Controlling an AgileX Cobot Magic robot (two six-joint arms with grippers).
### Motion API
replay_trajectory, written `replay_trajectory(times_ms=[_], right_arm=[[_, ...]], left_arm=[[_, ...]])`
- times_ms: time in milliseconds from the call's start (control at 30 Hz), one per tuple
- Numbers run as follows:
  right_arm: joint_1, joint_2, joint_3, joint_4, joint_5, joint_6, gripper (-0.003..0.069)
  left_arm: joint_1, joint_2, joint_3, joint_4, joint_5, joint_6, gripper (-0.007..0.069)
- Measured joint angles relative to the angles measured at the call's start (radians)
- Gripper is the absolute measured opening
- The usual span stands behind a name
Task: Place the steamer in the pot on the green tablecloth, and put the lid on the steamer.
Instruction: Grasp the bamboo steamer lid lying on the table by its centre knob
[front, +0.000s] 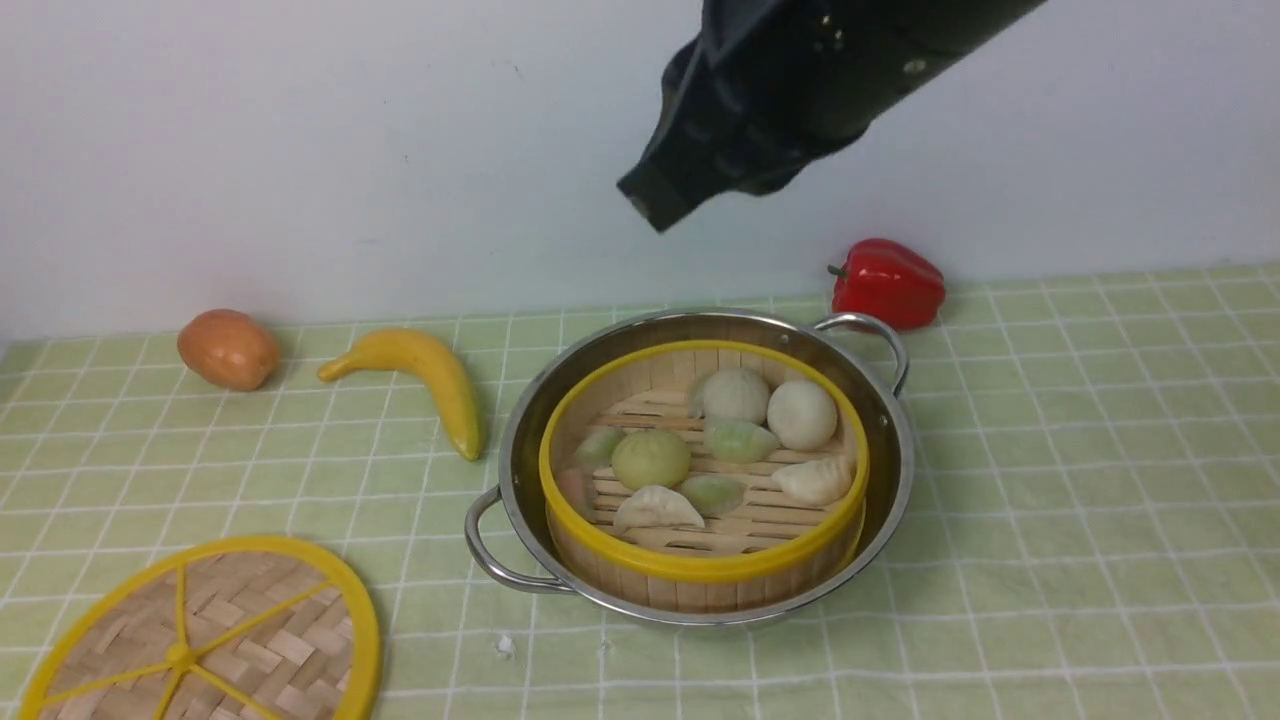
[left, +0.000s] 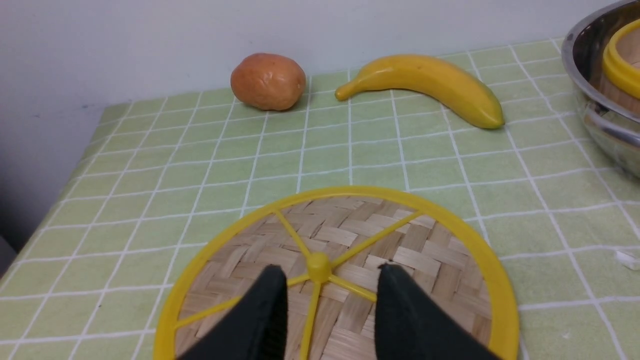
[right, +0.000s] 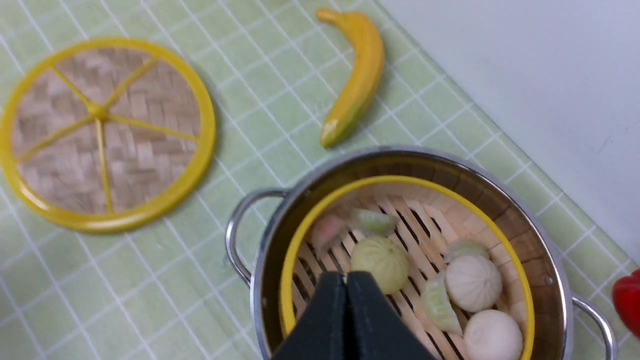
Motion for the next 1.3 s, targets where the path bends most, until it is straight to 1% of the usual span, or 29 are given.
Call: replay_trajectory(times_ms=[133, 233, 300, 367, 400, 433, 500, 533, 567, 600, 667, 733, 800, 833, 933, 1033, 1067, 1100, 1167, 1200, 1267, 1300], right_arm=[[0.0, -0.029, 0.0, 0.058, -0.003, 0.031, -0.001], [0.0, -0.031, 0.0, 0.064, -0.007, 0.028, -0.0008], [-0.001, -0.035, 0.007, 0.044, -0.004, 0.018, -0.0006], [-0.001, -0.069, 0.067, -0.011, -0.008, 0.016, -0.0002], [-0.001, -0.079, 0.085, -0.015, -0.008, 0.016, -0.0001], [-0.001, -0.124, 0.177, -0.053, -0.009, 0.02, 0.0001], [-0.002, -0.205, 0.299, -0.086, -0.024, 0.048, 0.0005], [-0.003, -0.272, 0.408, -0.104, -0.051, 0.063, 0.0008], [-0.003, -0.283, 0.427, -0.109, -0.066, 0.072, 0.0008], [-0.008, -0.37, 0.586, -0.123, -0.132, 0.099, 0.0013], [-0.021, -0.503, 0.776, -0.128, -0.249, 0.126, 0.0019], [-0.057, -0.643, 0.985, -0.132, -0.404, 0.143, 0.0025], [-0.124, -0.79, 1.201, -0.138, -0.578, 0.156, 0.0031], [-0.153, -0.852, 1.256, -0.14, -0.633, 0.164, 0.0034], [-0.264, -1.106, 1.508, -0.152, -0.796, 0.181, 0.0043], [-0.368, -1.302, 1.673, -0.177, -0.909, 0.185, 0.0054], [-0.394, -1.347, 1.719, -0.183, -0.931, 0.186, 0.0057], [-0.4, -1.367, 1.728, -0.183, -0.936, 0.186, 0.0057], [-0.477, -1.474, 1.823, -0.181, -0.977, 0.207, 0.0066], [-0.481, -1.48, 1.823, -0.181, -0.978, 0.209, 0.0067], [-0.527, -1.551, 1.882, -0.173, -0.983, 0.23, 0.0076], [-0.533, -1.556, 1.889, -0.173, -0.983, 0.231, 0.0076]], left_arm=[[0.0, 0.0, 0.0, 0.0, 0.0, 0.0, 0.0243], [0.0, 0.0, 0.0, 0.0, 0.0, 0.0, 0.0243], [0.0, 0.0, 0.0, 0.0, 0.0, 0.0, 0.0243], [0.0, 0.0, 0.0, 0.0, 0.0, 0.0, 0.0243], [0.0, 0.0, 0.0, 0.0, 0.0, 0.0, 0.0243], [0.0, 0.0, 0.0, 0.0, -0.001, 0.0, 0.0243], [0.0, 0.0, 0.0, 0.0, -0.001, 0.0, 0.0243], [0.0, 0.0, 0.0, 0.0, -0.001, 0.0, 0.0243], [0.0, 0.0, 0.0, 0.0, -0.001, 0.0, 0.0243], [0.0, 0.0, 0.0, 0.0, -0.001, 0.0, 0.0243], [0.0, 0.0, 0.0, 0.0, -0.001, 0.0, 0.0243], [0.0, 0.0, 0.0, 0.0, -0.001, 0.0, 0.0243], [0.0, 0.0, 0.0, 0.0, -0.001, 0.0, 0.0243], [0.0, 0.0, 0.0, 0.0, -0.001, 0.0, 0.0243], [0.0, 0.0, 0.0, 0.0, -0.001, 0.0, 0.0243], [0.0, 0.0, 0.0, 0.0, -0.001, 0.0, 0.0243], [0.0, 0.0, 0.0, 0.0, -0.001, 0.0, 0.0243], [0.0, 0.0, 0.0, 0.0, -0.001, 0.0, 0.0243], [0.0, 0.0, 0.0, 0.0, -0.001, 0.0, 0.0243], [0.0, 0.0, 0.0, 0.0, -0.001, 0.0, 0.0243], [0.0, 0.0, 0.0, 0.0, -0.001, 0.0, 0.0243], [0.0, 0.0, 0.0, 0.0, -0.001, 0.0, 0.0243]])
